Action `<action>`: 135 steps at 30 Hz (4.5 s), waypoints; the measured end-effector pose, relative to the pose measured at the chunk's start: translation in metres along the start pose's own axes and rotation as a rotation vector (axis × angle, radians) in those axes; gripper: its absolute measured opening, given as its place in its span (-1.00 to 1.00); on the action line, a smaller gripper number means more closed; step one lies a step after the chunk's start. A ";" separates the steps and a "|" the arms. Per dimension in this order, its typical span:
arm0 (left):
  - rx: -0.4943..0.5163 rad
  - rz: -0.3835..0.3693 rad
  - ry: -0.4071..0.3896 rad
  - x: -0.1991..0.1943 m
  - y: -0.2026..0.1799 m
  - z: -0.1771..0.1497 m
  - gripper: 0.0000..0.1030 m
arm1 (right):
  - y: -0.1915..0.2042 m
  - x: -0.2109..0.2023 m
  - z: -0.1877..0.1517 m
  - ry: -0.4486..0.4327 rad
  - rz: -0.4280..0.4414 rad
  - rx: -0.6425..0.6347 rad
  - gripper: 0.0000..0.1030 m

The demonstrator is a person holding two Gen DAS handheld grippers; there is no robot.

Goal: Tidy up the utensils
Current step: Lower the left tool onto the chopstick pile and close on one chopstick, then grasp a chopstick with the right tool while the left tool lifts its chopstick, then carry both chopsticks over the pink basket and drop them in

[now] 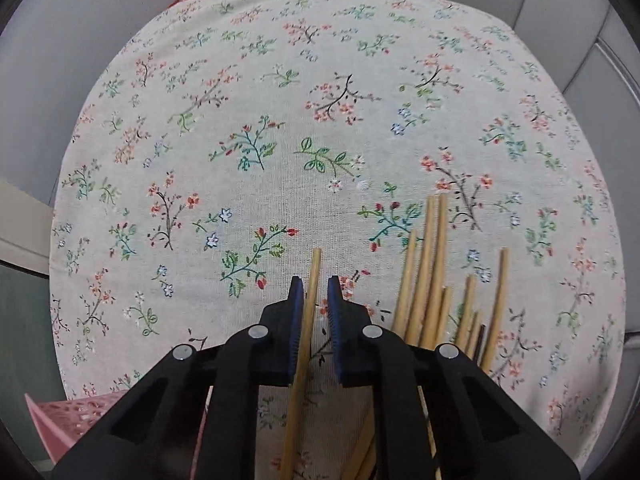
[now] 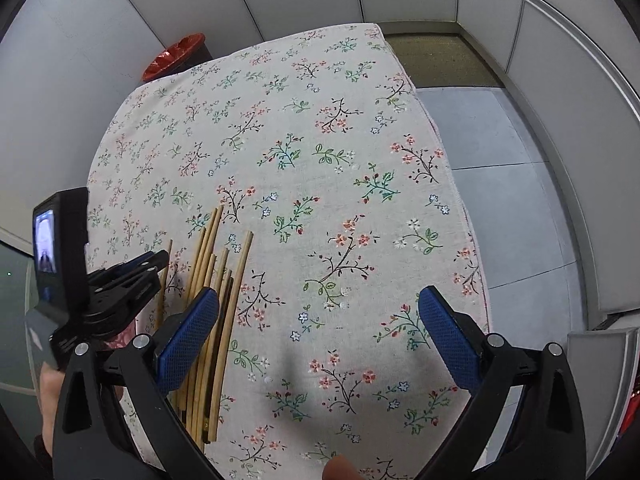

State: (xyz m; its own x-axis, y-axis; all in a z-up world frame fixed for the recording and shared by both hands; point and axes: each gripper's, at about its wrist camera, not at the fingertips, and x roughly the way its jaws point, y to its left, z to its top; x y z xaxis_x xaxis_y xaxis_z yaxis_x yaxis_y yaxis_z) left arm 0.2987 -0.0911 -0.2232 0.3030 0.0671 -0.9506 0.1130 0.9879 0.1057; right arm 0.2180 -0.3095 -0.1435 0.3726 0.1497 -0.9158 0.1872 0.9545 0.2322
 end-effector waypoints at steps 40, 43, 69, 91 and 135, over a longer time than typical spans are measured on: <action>0.023 -0.090 -0.302 -0.166 0.040 -0.104 -0.91 | 0.076 0.103 -0.002 0.051 -0.031 -0.048 -0.83; 0.008 -0.108 -0.321 -0.171 0.044 -0.107 -0.91 | 0.076 0.101 -0.005 0.043 -0.036 -0.062 -0.89; 0.085 -0.137 -0.537 -0.243 0.061 -0.173 -0.91 | 0.077 -0.097 -0.082 -0.315 0.078 -0.273 -0.92; -0.155 -0.132 -0.912 -0.311 0.137 -0.158 -0.91 | 0.137 -0.189 -0.096 -0.542 0.274 -0.342 -0.93; -0.143 -0.111 -0.722 -0.245 0.142 -0.111 -0.16 | 0.186 -0.120 -0.054 -0.441 0.456 -0.265 -0.33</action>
State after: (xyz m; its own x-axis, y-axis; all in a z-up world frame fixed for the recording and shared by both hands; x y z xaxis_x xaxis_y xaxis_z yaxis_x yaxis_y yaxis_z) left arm 0.1354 0.0486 -0.0074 0.8489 -0.0941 -0.5200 0.0700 0.9954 -0.0660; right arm 0.1585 -0.1363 -0.0078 0.7070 0.4861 -0.5136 -0.2840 0.8603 0.4234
